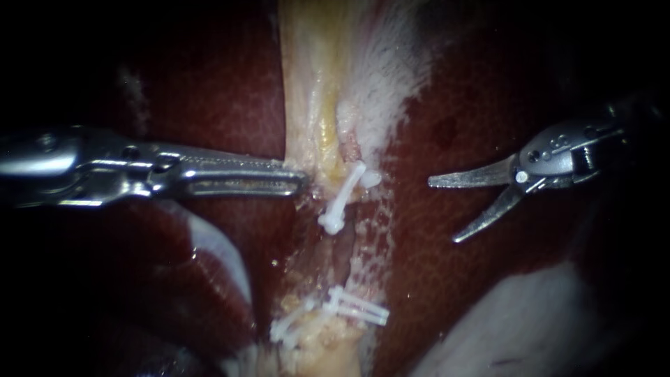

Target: Go back from the cut right tube

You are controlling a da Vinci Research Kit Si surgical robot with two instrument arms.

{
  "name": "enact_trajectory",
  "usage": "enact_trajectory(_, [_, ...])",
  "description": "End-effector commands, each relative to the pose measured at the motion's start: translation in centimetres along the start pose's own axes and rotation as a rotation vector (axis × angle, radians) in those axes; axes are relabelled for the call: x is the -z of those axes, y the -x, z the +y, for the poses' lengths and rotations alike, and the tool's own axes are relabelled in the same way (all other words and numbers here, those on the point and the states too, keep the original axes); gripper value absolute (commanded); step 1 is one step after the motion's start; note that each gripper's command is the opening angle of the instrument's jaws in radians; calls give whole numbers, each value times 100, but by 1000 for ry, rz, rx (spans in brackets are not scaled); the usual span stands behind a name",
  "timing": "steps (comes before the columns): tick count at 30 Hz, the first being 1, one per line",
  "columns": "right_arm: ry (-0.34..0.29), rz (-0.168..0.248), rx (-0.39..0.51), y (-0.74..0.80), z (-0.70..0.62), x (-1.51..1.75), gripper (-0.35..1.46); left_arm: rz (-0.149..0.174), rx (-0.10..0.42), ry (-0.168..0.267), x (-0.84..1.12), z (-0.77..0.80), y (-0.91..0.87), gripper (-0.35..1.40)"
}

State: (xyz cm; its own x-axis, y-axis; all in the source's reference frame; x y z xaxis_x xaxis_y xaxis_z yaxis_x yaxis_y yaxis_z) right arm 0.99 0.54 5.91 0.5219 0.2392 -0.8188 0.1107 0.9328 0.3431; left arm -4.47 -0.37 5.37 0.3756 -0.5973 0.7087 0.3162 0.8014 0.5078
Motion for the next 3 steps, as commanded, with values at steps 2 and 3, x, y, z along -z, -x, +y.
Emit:
enact_trajectory(2, [0, 0, 0, 0, 0, 0, 143, 0, 0, 0, 0, 0, 0, -35])
enact_trajectory(3, [0, 0, 0, 0, 0, 0, 143, 0, 0, 0, 0, 1, 0, -35])
